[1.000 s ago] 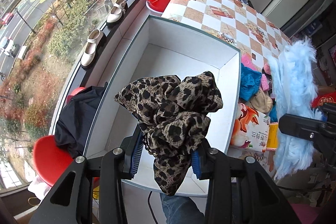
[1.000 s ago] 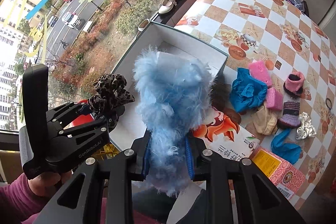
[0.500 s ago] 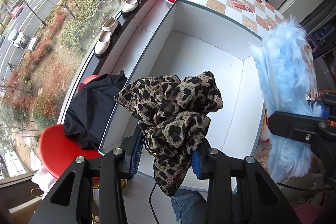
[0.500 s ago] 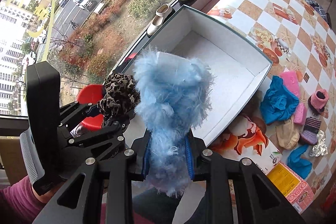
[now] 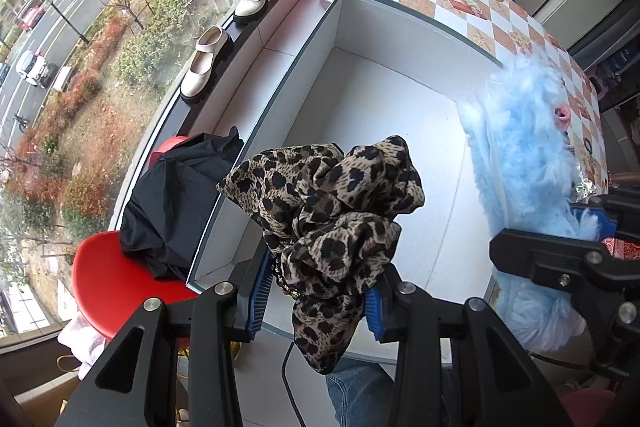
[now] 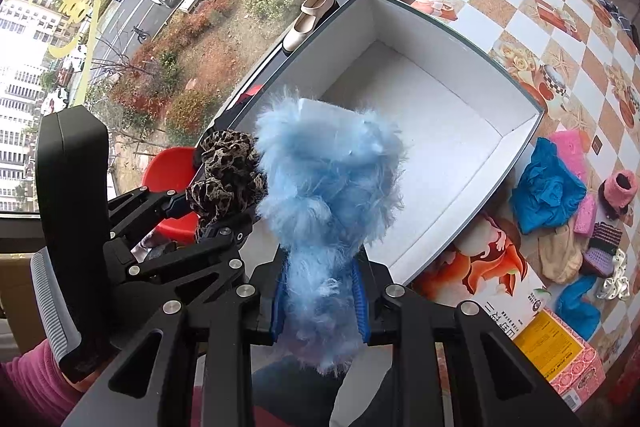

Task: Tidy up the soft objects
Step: 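Carry the leopard scrunchie and blue duster over the white box with both tools, then open both tools to drop the scrunchie and duster into the box, then grasp the pink sponge with the left tool while the right tool grasps the cream polka-dot scrunchie, then carry the pink sponge and polka-dot scrunchie over the white box with both tools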

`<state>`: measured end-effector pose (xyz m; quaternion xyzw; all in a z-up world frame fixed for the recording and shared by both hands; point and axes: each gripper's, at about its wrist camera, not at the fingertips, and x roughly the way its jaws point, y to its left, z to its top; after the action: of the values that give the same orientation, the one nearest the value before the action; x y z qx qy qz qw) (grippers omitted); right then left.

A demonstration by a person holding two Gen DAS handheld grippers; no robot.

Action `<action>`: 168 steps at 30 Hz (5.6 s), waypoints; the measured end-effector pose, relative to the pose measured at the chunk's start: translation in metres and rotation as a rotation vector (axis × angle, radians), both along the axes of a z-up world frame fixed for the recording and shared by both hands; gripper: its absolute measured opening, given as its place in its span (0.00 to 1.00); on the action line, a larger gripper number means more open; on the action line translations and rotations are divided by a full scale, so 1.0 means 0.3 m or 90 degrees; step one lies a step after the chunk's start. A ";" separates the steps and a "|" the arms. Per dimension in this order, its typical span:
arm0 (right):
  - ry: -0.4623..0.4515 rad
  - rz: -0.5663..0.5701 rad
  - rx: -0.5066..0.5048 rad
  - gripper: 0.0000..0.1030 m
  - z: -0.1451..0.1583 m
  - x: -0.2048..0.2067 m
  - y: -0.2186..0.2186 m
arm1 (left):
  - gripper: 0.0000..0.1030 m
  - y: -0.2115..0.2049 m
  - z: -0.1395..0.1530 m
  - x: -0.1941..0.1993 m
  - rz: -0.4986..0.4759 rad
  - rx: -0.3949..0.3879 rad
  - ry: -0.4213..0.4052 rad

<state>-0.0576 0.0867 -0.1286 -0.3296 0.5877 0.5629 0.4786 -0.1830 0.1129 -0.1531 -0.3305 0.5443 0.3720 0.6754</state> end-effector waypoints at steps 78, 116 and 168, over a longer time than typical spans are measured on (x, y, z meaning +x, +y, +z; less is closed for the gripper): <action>0.047 -0.505 -0.020 0.99 -0.007 1.069 -0.770 | 1.00 -0.066 0.031 1.130 -0.355 0.042 0.058; -0.093 -0.524 -0.209 0.99 -0.586 1.361 -0.756 | 1.00 0.025 -0.481 1.389 -0.331 -0.056 0.192; -0.072 -0.415 -0.021 0.31 -0.280 1.226 -0.704 | 0.71 -0.113 -0.051 1.172 -0.307 0.028 -0.010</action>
<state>0.3101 -0.1245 -0.2127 -0.1624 0.6437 0.3517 0.6600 0.1688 0.0790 -0.1685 -0.1788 0.5942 0.2089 0.7558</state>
